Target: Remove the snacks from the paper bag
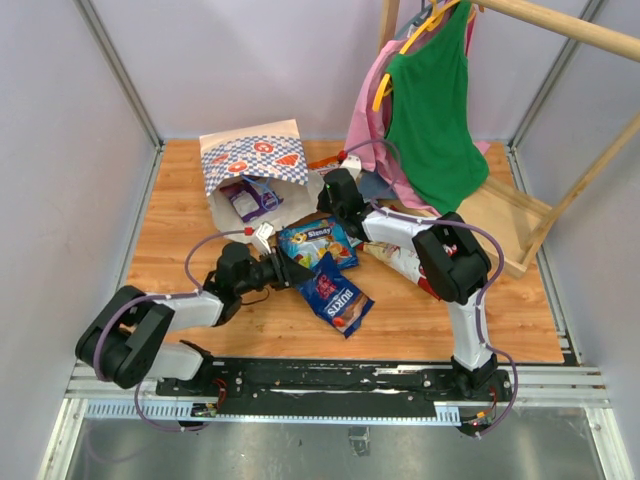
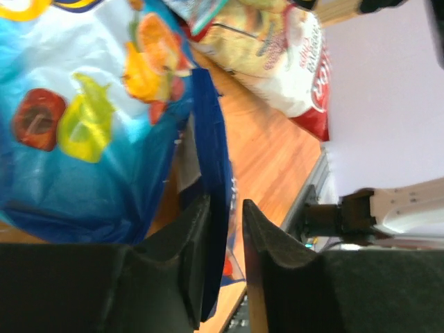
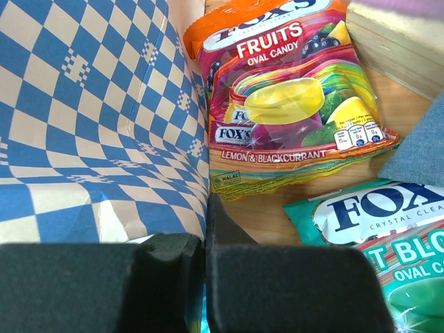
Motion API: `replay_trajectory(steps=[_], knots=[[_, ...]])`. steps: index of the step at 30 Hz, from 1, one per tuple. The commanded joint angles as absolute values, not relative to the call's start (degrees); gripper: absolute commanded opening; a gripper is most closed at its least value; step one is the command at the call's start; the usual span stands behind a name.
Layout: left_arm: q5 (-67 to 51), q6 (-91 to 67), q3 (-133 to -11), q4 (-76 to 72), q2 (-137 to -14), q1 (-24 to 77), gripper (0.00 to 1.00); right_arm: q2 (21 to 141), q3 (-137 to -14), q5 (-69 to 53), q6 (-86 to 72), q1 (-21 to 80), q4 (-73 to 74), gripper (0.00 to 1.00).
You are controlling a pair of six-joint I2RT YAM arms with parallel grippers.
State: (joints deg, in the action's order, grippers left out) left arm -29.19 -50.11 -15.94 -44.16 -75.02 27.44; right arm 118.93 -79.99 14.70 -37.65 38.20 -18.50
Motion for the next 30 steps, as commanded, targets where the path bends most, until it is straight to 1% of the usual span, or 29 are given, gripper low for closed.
replay_trajectory(steps=[1, 2, 4, 5, 6, 7, 8, 11, 13, 15, 19, 25, 30], knots=[[-24.90, -48.02, -16.40, -43.55, -77.41, 28.11, 0.47, 119.50, -81.23, 14.77, -36.25, 38.74, -17.93, 0.01], [-24.08, -46.95, -17.61, -40.80, -76.67, 28.08, 0.56, 119.29, -81.10, 14.77, -36.03, 38.74, -17.89, 0.01], [-21.71, -43.56, -21.01, -32.72, -73.43, 28.04, 0.81, 118.73, -80.94, 14.68, -35.58, 38.68, -17.73, 0.01], [-20.46, -41.67, -23.49, -27.34, -71.10, 28.04, 0.89, 118.46, -80.95, 14.68, -35.26, 38.66, -17.68, 0.01], [-19.14, -39.42, -26.29, -22.01, -68.72, 28.09, 0.95, 118.22, -80.93, 14.68, -34.92, 38.65, -17.57, 0.01], [-17.55, -37.07, -29.62, -16.74, -66.16, 28.10, 0.98, 118.06, -81.05, 14.68, -34.63, 38.65, -17.42, 0.01], [-15.18, -34.99, -34.14, -10.02, -63.77, 28.04, 0.99, 118.02, -81.26, 14.68, -34.41, 38.62, -17.30, 0.01], [-5.50, -29.97, -42.42, 1.78, -58.79, 27.85, 1.00, 118.05, -81.91, 14.20, -34.28, 38.63, -16.92, 0.01], [-1.32, -27.44, -45.25, 6.09, -57.45, 26.75, 1.00, 118.05, -82.27, 13.81, -34.32, 38.65, -16.63, 0.01], [-0.17, -26.24, -45.54, 8.29, -57.07, 24.74, 1.00, 118.04, -82.28, 13.67, -34.30, 38.61, -16.49, 0.01], [-3.74, -27.13, -41.94, 8.40, -56.41, 19.75, 1.00, 117.50, -81.71, 13.66, -34.02, 38.37, -16.43, 0.01], [-8.50, -30.34, -34.00, 4.11, -52.76, 14.04, 0.99, 117.39, -81.44, 13.15, -34.50, 37.95, -16.52, 0.01], [-14.51, -33.46, -28.59, -2.42, -55.60, 9.25, 0.93, 117.74, -81.59, 12.32, -34.85, 37.96, -16.60, 0.01]])
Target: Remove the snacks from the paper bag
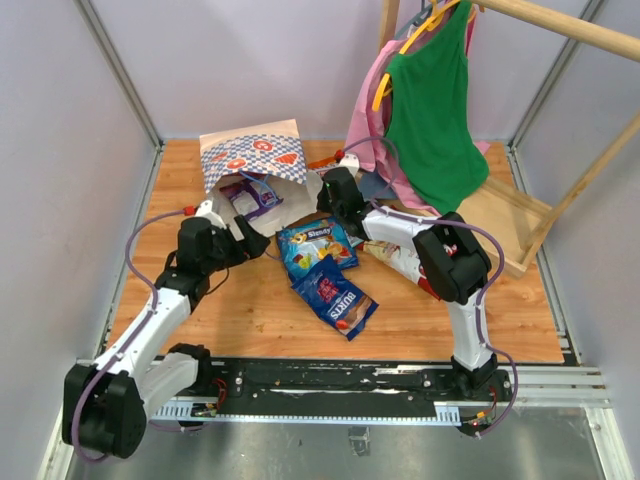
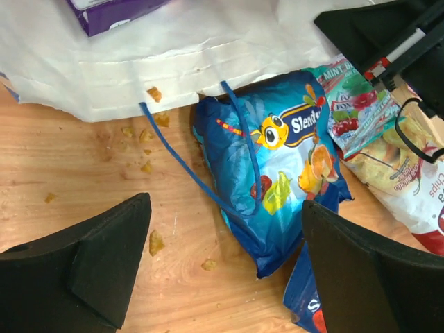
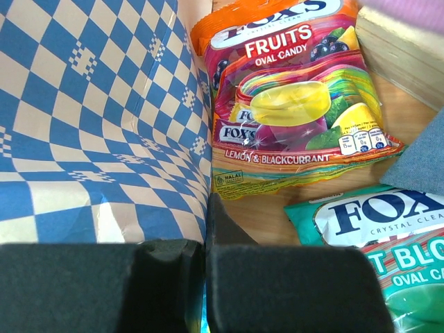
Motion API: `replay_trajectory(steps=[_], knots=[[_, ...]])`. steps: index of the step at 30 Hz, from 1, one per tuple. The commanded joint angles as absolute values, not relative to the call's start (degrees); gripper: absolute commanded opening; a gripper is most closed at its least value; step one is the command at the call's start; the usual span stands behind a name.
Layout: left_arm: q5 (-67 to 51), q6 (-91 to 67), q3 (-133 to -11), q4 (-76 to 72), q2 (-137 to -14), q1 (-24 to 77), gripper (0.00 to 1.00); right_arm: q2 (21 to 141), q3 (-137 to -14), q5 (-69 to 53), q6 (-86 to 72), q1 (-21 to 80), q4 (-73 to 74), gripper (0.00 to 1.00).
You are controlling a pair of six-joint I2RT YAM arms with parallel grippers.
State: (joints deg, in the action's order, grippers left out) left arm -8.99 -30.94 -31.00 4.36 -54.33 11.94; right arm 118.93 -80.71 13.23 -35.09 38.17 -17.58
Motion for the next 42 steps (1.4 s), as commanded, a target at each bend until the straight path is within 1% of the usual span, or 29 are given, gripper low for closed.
replay_trajectory(steps=[1, 6, 13, 17, 21, 26, 34, 39, 42], knots=[[-15.38, -34.07, -27.82, -4.36, -56.84, 8.60, 0.92, 117.70, -81.52, 12.37, -34.89, 37.89, -16.59, 0.01], [-15.68, -35.25, -28.32, -10.70, -63.04, 7.35, 0.86, 117.46, -81.25, 12.29, -34.89, 37.92, -16.53, 0.01], [-18.01, -38.66, -31.59, -19.89, -71.49, 7.21, 0.76, 116.99, -80.96, 12.35, -34.81, 37.81, -16.53, 0.01], [-13.75, -38.85, -32.68, -20.35, -74.46, 7.21, 0.75, 116.86, -80.81, 12.22, -34.73, 37.78, -16.67, 0.01], [-8.11, -39.01, -32.24, -21.45, -75.35, 7.21, 0.70, 117.07, -80.86, 11.83, -34.87, 37.69, -16.87, 0.01], [-2.04, -40.49, -32.76, -23.56, -77.19, 7.21, 0.70, 117.45, -81.45, 10.83, -35.25, 37.65, -16.88, 0.01], [0.08, -41.91, -36.66, -23.63, -84.74, 7.20, 0.70, 116.21, -80.80, 11.02, -35.13, 37.68, -16.96, 0.01], [6.23, -41.73, -35.14, -26.43, -84.49, 7.21, 0.69, 115.44, -80.29, 9.94, -35.98, 37.77, -17.03, 0.01], [7.74, -41.12, -36.26, -26.21, -85.27, 7.21, 0.69, 114.78, -80.08, 10.42, -36.23, 38.24, -16.93, 0.01]])
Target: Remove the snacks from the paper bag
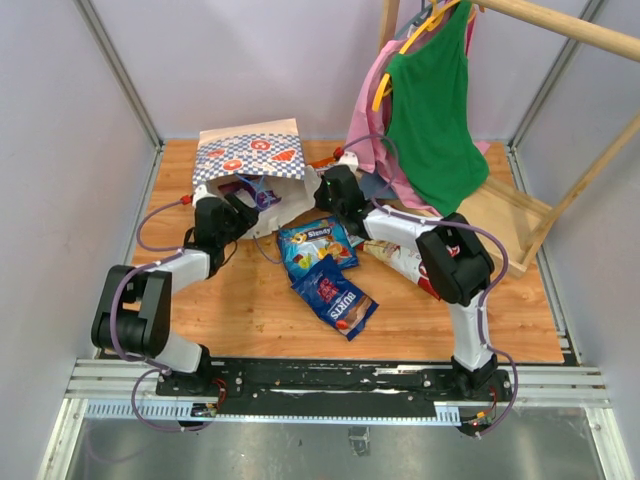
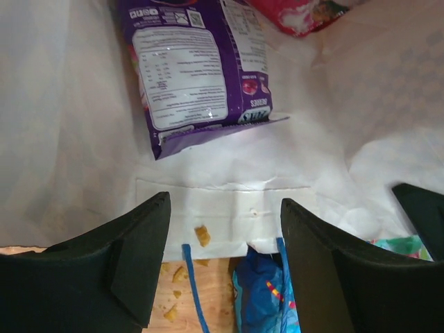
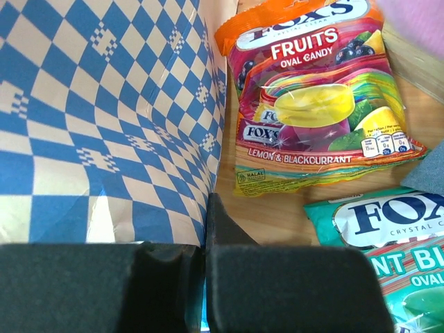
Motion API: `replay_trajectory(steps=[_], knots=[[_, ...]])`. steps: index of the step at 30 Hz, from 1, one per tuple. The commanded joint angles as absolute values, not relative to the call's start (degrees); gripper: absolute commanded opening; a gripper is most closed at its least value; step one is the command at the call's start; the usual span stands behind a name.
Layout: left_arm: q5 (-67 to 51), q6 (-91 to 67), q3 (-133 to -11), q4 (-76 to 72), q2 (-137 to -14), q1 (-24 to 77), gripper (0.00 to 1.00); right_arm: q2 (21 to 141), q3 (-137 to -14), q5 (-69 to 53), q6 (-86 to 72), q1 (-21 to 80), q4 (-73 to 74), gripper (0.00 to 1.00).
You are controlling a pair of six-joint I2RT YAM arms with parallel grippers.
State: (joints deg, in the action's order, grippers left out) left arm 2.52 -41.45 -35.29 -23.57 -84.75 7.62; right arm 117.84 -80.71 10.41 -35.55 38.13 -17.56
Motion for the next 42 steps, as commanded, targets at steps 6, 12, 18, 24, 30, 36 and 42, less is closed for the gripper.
replay_trajectory(steps=[6, 12, 18, 24, 30, 36, 42], knots=[[9.38, -39.73, -40.11, -24.61, -89.77, 7.16, 0.69, 113.82, -79.96, 13.38, -36.46, 40.50, -16.48, 0.01], [8.87, -36.77, -44.86, -22.41, -93.89, 4.81, 0.70, 114.11, -81.26, 13.86, -35.11, 42.40, -16.15, 0.01], [7.64, -34.41, -48.26, -20.18, -96.09, 1.60, 0.69, 115.38, -82.90, 13.53, -34.67, 43.38, -15.43, 0.01], [6.34, -34.71, -48.89, -21.03, -98.08, 0.69, 0.63, 115.66, -83.72, 13.64, -34.25, 44.03, -15.21, 0.01], [5.35, -36.22, -50.40, -22.07, -100.34, 0.06, 0.55, 115.66, -83.88, 13.86, -33.69, 44.62, -15.15, 0.01], [3.38, -37.55, -52.58, -22.28, -102.27, -0.59, 0.43, 115.62, -83.94, 14.06, -33.14, 44.94, -15.17, 0.01], [2.69, -38.14, -53.08, -22.71, -102.24, -1.12, 0.27, 115.88, -83.87, 13.79, -33.05, 44.94, -15.35, 0.01]])
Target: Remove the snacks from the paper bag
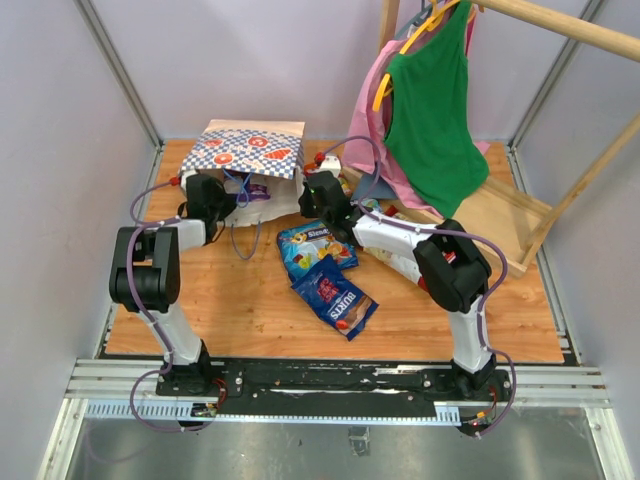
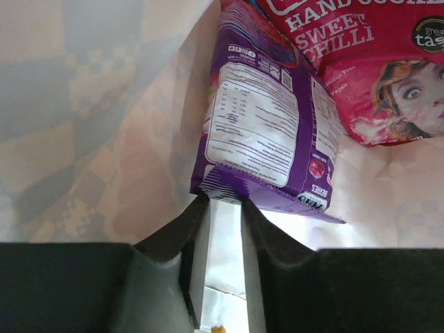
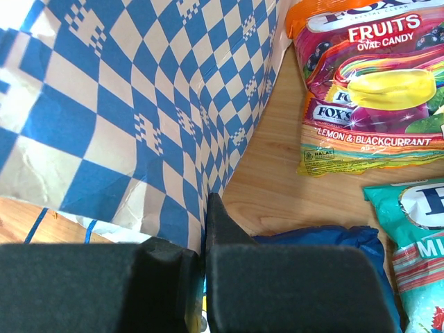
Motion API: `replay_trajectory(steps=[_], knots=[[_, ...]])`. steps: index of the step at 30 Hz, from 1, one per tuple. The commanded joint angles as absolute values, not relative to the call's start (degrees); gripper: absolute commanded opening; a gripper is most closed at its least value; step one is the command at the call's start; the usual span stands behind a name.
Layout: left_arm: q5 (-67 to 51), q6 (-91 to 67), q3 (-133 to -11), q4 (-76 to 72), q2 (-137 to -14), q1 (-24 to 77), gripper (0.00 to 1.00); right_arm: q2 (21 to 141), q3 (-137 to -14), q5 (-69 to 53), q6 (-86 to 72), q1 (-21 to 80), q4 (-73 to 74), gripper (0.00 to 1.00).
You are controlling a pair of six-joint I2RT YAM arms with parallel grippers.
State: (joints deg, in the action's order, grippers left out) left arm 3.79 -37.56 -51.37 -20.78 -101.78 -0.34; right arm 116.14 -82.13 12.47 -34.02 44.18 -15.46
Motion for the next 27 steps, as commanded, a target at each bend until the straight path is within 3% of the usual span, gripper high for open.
replay_trajectory(steps=[1, 4, 5, 23, 24, 27], knots=[[2.53, -38.18, -53.09, -22.73, -102.18, -1.21, 0.22, 115.84, -83.85, 13.72, -33.06, 44.99, -15.36, 0.01], [1.93, -38.38, -53.02, -22.98, -101.69, -1.38, 0.02, 115.82, -83.68, 13.58, -32.96, 44.99, -15.42, 0.01], [1.69, -38.37, -52.88, -23.14, -101.38, -1.38, 0.01, 115.76, -83.67, 13.64, -32.96, 44.93, -15.46, 0.01], [-2.36, -39.72, -45.73, -23.31, -86.10, -1.32, 0.00, 117.52, -85.21, 14.34, -35.74, 44.92, -14.59, 0.01], [-2.58, -39.64, -46.23, -22.49, -86.60, -1.32, 0.03, 117.59, -85.31, 14.24, -35.89, 44.92, -14.59, 0.01], [-4.95, -40.38, -47.09, -20.53, -89.18, -1.20, 0.59, 117.62, -85.34, 14.20, -36.11, 44.96, -14.48, 0.01]])
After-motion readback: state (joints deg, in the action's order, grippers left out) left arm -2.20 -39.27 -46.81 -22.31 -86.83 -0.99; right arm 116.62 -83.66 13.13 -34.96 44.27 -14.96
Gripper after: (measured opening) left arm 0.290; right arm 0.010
